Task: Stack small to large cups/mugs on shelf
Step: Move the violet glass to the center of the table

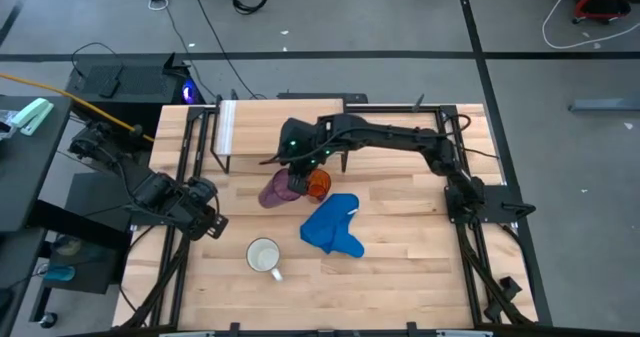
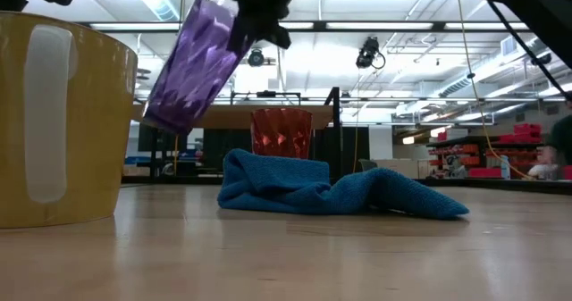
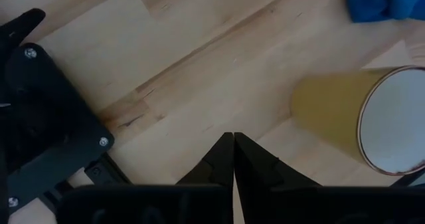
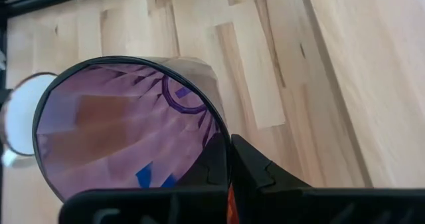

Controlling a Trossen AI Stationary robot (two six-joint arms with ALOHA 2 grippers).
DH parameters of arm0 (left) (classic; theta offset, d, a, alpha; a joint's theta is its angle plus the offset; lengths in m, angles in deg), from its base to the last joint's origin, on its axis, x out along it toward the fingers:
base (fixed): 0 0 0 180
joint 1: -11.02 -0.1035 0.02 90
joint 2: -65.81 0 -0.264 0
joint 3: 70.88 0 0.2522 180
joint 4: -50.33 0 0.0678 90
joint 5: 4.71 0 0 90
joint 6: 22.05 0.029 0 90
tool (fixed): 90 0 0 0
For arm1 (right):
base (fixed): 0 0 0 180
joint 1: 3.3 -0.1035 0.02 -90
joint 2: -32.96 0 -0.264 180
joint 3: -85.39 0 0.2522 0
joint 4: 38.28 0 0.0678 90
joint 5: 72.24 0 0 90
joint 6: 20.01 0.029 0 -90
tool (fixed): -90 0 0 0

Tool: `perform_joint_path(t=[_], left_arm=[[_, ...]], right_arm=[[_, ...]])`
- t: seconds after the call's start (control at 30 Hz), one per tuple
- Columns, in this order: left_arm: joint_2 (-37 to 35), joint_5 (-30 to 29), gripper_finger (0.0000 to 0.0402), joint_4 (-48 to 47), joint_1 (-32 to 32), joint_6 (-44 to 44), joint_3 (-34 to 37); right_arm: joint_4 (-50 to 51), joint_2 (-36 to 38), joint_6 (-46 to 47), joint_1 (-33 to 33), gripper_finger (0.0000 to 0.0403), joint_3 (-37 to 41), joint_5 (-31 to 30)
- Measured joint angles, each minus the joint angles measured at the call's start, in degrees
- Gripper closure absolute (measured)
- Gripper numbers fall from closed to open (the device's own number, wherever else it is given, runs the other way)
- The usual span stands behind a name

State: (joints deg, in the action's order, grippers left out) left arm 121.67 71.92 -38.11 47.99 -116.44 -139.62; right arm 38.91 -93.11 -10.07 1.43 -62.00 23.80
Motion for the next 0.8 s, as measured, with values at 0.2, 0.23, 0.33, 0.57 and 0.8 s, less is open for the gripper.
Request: perform_joint_path(t=[0.2, 0.23, 0.33, 0.57, 0.8], left_arm=[[0.0, -0.2, 0.0386, 0.0, 0.0, 0.0, 0.0], [0.0, -0.2, 0.0384, 0.0, 0.0, 0.0, 0.0], [0.0, -0.2, 0.0378, 0.0, 0.0, 0.0, 0.0], [0.0, -2.1, 0.0383, -0.2, 0.0, 0.0, 0.0], [0.0, -2.1, 0.0386, -0.1, 0.0, 0.0, 0.0]], right_arm=[[-0.6, -1.7, -1.0, -0.4, 0.0398, 0.0, -1.5], [-0.8, -1.8, -1.1, -0.4, 0.0398, 0.0, -1.6], [0.0, -2.5, -1.4, -0.5, 0.0398, 0.0, -1.7], [-0.5, -4.6, -2.1, -0.5, 0.0399, 0.0, -1.7], [-0.9, -4.7, -2.0, -0.4, 0.0399, 0.0, -3.2]])
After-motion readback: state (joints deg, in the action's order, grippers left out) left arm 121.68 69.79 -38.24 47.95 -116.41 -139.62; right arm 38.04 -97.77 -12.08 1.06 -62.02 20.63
